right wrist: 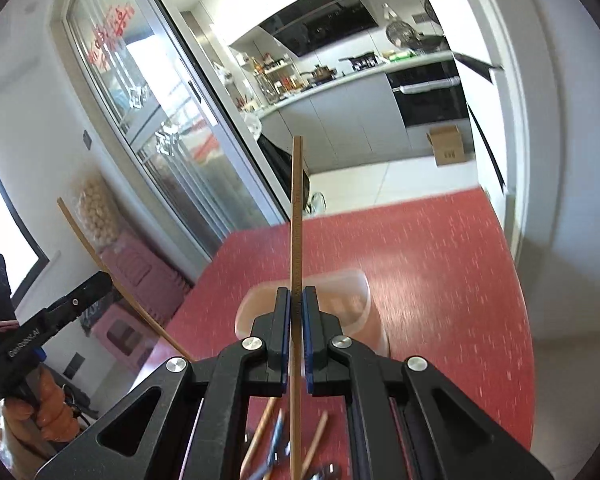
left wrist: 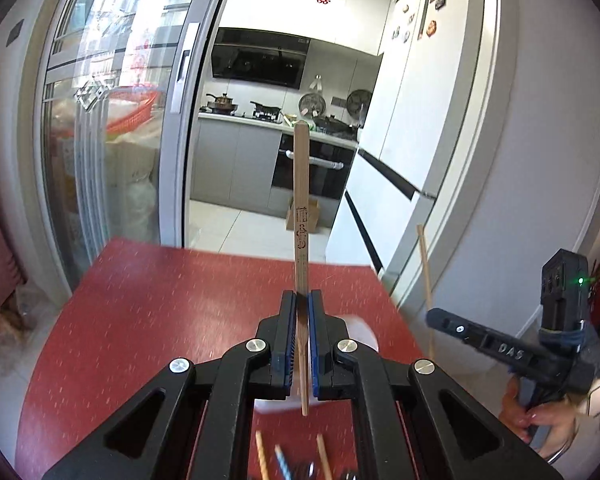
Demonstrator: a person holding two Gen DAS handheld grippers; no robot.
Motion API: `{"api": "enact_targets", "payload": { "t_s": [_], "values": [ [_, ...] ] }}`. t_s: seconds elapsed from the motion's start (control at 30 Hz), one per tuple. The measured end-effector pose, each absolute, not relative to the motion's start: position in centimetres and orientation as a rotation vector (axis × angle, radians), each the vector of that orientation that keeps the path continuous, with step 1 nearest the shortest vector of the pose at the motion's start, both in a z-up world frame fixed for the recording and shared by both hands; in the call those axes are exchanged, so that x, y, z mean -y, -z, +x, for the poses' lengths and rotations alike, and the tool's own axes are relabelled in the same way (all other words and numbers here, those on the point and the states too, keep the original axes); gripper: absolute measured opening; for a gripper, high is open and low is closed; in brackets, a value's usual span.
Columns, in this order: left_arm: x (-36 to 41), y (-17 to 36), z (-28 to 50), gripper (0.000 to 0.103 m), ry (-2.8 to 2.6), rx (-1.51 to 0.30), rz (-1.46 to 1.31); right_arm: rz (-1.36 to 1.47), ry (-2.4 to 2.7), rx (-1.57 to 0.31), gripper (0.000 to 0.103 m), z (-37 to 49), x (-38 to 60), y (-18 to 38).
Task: Organize utensils
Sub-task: 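Lift both held chopsticks and lower them into the pink utensil holder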
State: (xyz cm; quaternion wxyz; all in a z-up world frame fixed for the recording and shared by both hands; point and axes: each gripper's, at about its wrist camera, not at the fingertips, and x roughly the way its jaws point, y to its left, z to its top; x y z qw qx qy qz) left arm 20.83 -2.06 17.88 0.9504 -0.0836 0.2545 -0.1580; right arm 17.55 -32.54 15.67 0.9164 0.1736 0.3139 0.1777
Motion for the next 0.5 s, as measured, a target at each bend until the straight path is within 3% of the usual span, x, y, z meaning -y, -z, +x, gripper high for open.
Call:
{"api": "enact_targets", "payload": {
  "t_s": [0.2, 0.5],
  "values": [
    [2.7, -18.0, 25.6, 0.035, 0.305, -0.496, -0.195, 0.305, -0.357, -0.566, 0.006, 22.7, 30.6, -16.6],
    [4.6, -13.8, 30.3, 0.035, 0.294, -0.561, -0.154, 0.169, -0.334, -0.442, 0.006, 27.1, 27.4, -14.9]
  ]
}}
